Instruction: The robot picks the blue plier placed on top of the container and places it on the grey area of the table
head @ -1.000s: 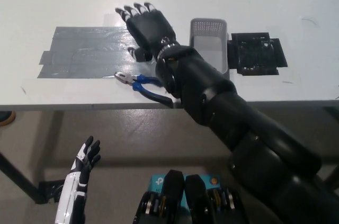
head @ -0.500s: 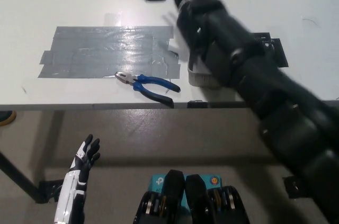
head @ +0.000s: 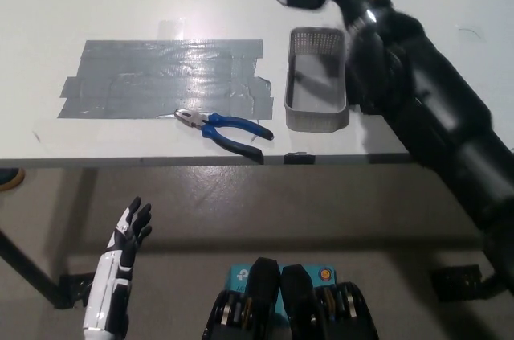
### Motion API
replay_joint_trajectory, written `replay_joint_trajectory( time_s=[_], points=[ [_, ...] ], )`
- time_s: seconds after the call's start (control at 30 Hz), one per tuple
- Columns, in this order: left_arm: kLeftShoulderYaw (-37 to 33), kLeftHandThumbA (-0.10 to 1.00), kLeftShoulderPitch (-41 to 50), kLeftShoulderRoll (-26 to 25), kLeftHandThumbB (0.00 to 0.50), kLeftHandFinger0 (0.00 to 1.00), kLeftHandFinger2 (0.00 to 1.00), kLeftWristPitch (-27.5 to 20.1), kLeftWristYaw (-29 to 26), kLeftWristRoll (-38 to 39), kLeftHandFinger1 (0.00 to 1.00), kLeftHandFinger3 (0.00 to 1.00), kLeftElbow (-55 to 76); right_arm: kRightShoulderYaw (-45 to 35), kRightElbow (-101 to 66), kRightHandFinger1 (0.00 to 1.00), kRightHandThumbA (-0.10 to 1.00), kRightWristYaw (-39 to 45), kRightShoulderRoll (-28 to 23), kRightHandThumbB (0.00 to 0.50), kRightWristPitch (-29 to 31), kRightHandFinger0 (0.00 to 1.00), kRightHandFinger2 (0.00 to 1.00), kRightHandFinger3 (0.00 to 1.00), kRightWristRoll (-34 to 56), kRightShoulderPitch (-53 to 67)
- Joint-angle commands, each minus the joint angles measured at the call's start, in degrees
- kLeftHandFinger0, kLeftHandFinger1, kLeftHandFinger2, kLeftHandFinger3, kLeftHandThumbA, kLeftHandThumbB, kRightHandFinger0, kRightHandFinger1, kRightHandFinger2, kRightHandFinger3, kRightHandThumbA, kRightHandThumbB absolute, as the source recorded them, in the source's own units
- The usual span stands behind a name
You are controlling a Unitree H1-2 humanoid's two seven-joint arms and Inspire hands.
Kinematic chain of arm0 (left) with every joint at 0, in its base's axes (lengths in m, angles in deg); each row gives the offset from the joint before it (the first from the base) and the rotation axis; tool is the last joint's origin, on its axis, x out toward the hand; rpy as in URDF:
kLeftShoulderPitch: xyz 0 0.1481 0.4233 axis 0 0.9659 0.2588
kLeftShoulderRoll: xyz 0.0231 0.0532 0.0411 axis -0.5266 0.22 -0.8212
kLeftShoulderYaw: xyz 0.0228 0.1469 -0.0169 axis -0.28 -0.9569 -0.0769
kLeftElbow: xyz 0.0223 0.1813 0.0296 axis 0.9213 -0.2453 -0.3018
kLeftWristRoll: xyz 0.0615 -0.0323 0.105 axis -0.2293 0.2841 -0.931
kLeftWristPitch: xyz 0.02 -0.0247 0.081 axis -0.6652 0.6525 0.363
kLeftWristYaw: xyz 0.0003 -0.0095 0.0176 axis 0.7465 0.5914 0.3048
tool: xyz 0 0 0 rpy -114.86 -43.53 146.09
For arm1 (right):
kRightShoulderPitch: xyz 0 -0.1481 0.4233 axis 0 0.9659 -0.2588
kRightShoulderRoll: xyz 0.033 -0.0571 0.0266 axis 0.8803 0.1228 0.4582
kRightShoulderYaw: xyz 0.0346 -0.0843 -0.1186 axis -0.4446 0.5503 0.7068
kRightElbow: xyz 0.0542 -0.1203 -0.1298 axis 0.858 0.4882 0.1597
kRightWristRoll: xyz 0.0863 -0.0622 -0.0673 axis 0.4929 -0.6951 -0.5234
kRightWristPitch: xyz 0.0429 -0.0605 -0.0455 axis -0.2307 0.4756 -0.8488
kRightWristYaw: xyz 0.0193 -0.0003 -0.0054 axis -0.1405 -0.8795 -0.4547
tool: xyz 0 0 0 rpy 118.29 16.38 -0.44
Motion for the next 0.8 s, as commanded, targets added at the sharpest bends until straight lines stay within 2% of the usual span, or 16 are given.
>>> replay_joint_trajectory(
  time_s=[0.0,0.07,0.17,0.2,0.27,0.3,0.33,0.4,0.5,0.53,0.73,0.77],
  points=[
    [-0.1,1.0,-4.0,-1.8,0.001,1.0,1.0,-0.3,1.1,1.0,1.0,1.0,0.9,-15.8,-59.9,1.0,0.84,17.3,-19.9,0.19,-8.3,1.0,1.0,1.0,13.1,15.0],
    [-0.1,1.0,-4.0,-1.8,0.001,1.0,1.0,-0.3,1.1,1.0,1.0,1.0,0.8,-15.9,-60.2,1.0,0.84,17.5,-19.9,0.19,-8.5,1.0,1.0,1.0,13.1,15.1],
    [-0.3,1.0,-3.7,-1.5,0.0,1.0,1.0,-0.2,1.1,1.3,1.0,1.0,0.3,-18.8,-72.5,1.0,0.74,12.7,-17.0,0.146,-9.8,1.0,1.0,1.0,16.1,30.3],
    [-0.3,1.0,-3.8,-1.5,0.0,1.0,1.0,-0.3,1.1,1.2,1.0,1.0,0.2,-18.9,-73.3,1.0,0.72,12.3,-16.6,0.146,-9.8,1.0,1.0,1.0,16.2,31.5],
    [-0.3,1.0,-3.8,-1.5,0.0,1.0,1.0,-0.3,1.1,1.2,1.0,1.0,0.2,-19.0,-73.5,1.0,0.71,12.5,-16.6,0.145,-10.0,1.0,1.0,1.0,16.3,31.6],
    [0.0,1.0,-3.5,-1.5,0.0,1.0,1.0,-0.7,0.9,1.3,1.0,1.0,0.0,-18.0,-78.2,1.0,0.73,10.0,-12.5,0.142,-11.1,1.0,1.0,1.0,16.1,38.1],
    [0.1,1.0,-3.4,-1.5,0.0,1.0,1.0,-0.6,0.7,1.2,1.0,1.0,0.0,-17.0,-79.9,1.0,0.77,8.7,-10.1,0.166,-11.3,1.0,1.0,1.0,16.0,41.6],
    [0.2,1.0,-3.2,-1.5,0.0,1.0,1.0,-0.4,0.7,1.4,1.0,1.0,0.0,-15.5,-80.7,1.0,0.79,7.0,-7.5,0.177,-10.4,1.0,1.0,1.0,16.5,45.7],
    [0.2,1.0,-3.2,-1.5,0.0,1.0,1.0,-0.4,0.7,1.4,1.0,1.0,-0.1,-15.8,-81.0,1.0,0.79,7.5,-7.2,0.178,-10.5,1.0,1.0,1.0,16.5,46.0],
    [0.3,1.0,-2.9,-1.4,0.01,1.0,1.0,-0.5,0.6,1.5,1.0,1.0,-0.4,-13.6,-77.2,1.0,0.75,3.4,-3.1,0.165,-6.5,1.0,1.0,1.0,17.6,52.4],
    [0.2,1.0,-2.3,-1.4,0.003,1.0,1.0,-0.8,0.5,1.4,1.0,1.0,-0.6,-13.6,-73.8,1.0,0.78,2.8,-0.2,0.152,-4.9,1.0,1.0,1.0,16.6,55.6],
    [0.2,1.0,-1.4,-1.4,0.021,1.0,1.0,-1.1,0.7,1.7,1.0,1.0,-0.2,-12.3,-61.2,1.0,0.66,0.5,2.3,0.115,-0.6,1.0,1.0,1.0,18.2,59.6]
  ],
)
